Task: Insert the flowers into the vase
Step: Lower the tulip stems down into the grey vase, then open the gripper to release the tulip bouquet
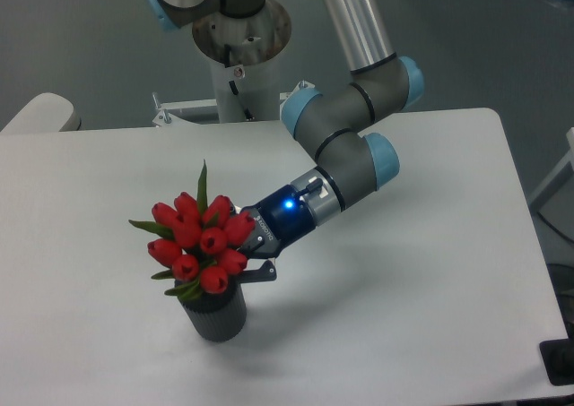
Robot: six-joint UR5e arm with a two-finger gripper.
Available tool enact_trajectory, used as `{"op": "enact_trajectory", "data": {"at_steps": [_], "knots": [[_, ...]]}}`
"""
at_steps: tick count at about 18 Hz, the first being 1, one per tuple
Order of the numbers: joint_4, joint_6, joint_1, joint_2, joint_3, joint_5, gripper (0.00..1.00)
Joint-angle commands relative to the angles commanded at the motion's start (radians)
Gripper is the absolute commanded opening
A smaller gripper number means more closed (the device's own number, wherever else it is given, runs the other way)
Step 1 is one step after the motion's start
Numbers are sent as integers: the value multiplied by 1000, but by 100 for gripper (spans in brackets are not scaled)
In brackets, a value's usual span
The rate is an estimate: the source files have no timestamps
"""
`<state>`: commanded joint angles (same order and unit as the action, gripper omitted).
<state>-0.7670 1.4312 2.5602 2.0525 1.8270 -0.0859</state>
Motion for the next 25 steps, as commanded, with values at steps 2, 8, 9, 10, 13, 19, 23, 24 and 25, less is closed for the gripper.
{"op": "enact_trajectory", "data": {"at_steps": [2, 8, 9, 10, 13, 19, 23, 24, 25], "knots": [[-2, -1, 2, -3, 0, -2, 51], [0, 2, 3, -5, 0, -2, 74], [0, 2, 3, -5, 0, -2, 77], [0, 2, 3, -5, -2, -2, 79], [0, 2, 5, -5, -5, 0, 93], [2, 23, 15, -8, -14, 0, 100], [8, 92, 52, -26, 14, -3, 100], [8, 101, 57, -29, 23, -3, 100], [8, 106, 60, -31, 26, -3, 100]]}}
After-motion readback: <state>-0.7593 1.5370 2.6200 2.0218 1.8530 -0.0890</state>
